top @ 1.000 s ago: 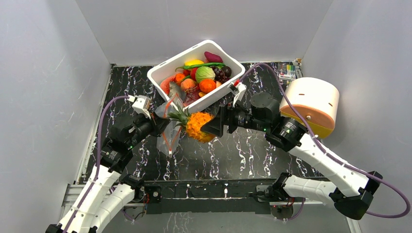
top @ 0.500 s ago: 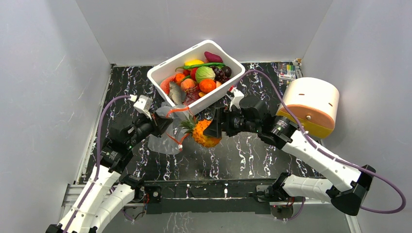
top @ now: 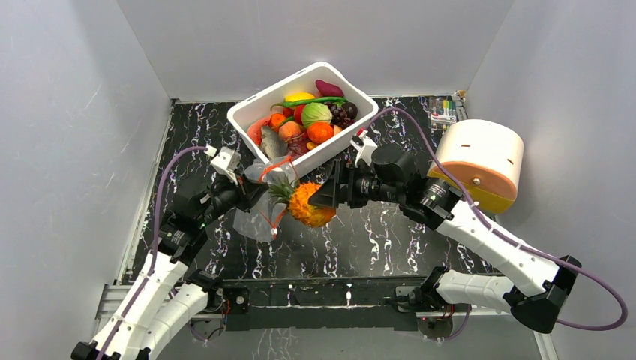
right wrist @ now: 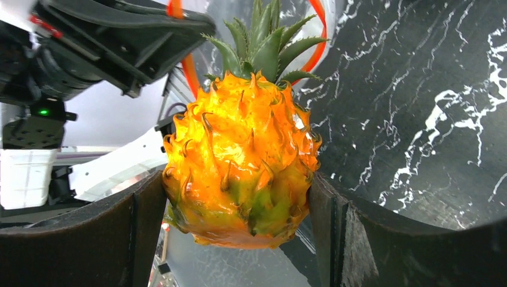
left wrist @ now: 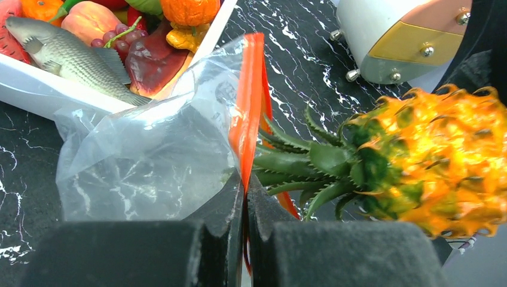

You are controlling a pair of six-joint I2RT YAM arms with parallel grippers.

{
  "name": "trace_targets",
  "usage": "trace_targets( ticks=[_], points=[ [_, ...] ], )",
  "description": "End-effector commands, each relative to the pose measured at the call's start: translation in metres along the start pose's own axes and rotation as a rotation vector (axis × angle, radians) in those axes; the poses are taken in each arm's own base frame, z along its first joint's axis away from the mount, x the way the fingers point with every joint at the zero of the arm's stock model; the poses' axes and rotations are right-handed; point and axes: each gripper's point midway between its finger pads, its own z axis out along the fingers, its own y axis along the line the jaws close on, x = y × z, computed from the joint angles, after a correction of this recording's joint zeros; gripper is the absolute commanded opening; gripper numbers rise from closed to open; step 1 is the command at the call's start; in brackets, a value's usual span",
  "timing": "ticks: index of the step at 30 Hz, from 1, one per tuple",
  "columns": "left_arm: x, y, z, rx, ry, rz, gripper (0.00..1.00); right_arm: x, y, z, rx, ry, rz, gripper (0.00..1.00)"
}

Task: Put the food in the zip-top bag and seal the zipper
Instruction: Place the fake fruit in the zipper food storage bag.

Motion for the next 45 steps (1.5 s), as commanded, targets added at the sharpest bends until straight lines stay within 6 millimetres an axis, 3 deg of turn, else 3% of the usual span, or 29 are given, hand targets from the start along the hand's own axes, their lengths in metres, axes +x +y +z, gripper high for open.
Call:
trace_targets(
  ticks=[1,6,11,24,29,37,42,45],
  points=[
    [-0.003,-0.003,0.001,0.023,-0.008,0.018,0.0,-0.04,0.044,-0.021,-0.133,-0.147,-0.004,0.23],
    [-0.004,-0.01,-0.001,0.056,-0.002,0.008,0.0,-0.043,0.04,-0.011,-0.135,-0.176,0.037,0.23],
    [-0.007,-0.019,-0.005,0.102,-0.018,0.017,0.0,-0.045,0.02,0.003,-0.062,-0.206,0.121,0.25],
    [-0.011,-0.03,0.002,0.173,-0.015,0.013,0.0,-0.019,0.001,0.042,-0.043,-0.077,0.127,0.24],
    [-0.008,-0.037,0.001,0.213,0.0,0.01,0.0,-0.031,0.01,0.041,-0.106,-0.15,0.119,0.23],
    [0.003,-0.037,-0.004,0.217,0.031,0.008,0.0,-0.056,0.034,0.012,-0.306,-0.383,0.093,0.23],
    [0.002,-0.031,0.0,0.185,0.054,0.014,0.0,-0.044,0.039,0.015,-0.362,-0.336,0.054,0.25],
    [-0.001,-0.034,0.0,0.197,0.06,0.015,0.0,-0.039,0.025,0.026,-0.296,-0.305,0.074,0.24]
  ],
)
